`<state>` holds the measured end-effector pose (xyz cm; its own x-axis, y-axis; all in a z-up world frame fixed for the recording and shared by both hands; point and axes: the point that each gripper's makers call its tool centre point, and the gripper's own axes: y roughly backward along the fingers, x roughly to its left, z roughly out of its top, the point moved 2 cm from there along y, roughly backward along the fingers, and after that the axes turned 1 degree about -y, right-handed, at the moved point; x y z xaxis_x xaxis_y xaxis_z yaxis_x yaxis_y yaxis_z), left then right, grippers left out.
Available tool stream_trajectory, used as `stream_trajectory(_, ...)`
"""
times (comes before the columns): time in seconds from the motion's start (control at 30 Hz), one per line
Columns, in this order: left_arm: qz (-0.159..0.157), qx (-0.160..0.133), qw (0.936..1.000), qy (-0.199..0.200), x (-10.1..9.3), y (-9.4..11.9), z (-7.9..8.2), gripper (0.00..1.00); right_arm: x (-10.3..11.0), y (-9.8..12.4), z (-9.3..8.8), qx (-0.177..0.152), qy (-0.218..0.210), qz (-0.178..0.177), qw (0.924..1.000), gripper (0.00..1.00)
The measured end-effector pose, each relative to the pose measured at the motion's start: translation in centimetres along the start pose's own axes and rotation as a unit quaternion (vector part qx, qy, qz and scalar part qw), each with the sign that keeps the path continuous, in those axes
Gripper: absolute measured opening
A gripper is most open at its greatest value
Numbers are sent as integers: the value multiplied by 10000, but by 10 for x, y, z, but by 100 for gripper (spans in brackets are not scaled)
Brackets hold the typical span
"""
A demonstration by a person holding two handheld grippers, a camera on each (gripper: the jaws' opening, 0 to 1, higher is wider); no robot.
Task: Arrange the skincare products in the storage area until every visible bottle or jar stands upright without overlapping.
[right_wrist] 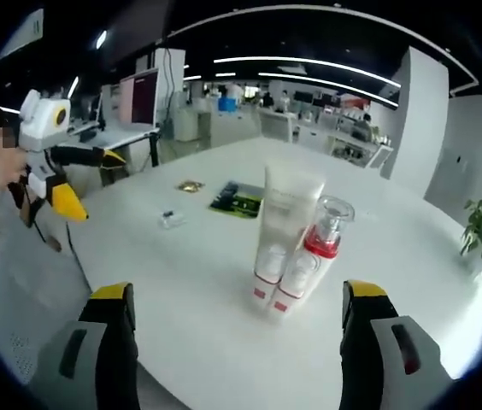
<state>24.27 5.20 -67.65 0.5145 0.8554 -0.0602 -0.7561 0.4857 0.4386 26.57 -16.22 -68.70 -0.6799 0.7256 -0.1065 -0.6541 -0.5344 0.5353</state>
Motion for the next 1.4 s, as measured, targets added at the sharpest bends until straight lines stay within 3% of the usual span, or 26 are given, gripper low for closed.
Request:
stream_trajectory(0.13, -25, -21, 9999, 117, 1, 1, -2, 99, 5, -2, 6, -137, -152, 96, 9997, 100)
stream_trajectory(0.47, -58, -82, 9996, 249, 5, 4, -2, 99, 19, -13, 21, -295, -30, 236, 9993, 95)
stream_trajectory(0.87, -80, -49, 9994, 343, 6, 4, -5, 99, 45, -32, 35, -436, 143, 754, 9961, 77)
stream_trajectory(1.27, -66, 1, 9988, 493, 10, 2, -9, 99, 62, -52, 31, -515, 271, 1244, 9905, 59)
stream_trajectory(1.4, -86, 19, 9985, 547, 12, 0, -11, 99, 64, -60, 28, -473, 223, 1363, 9893, 60)
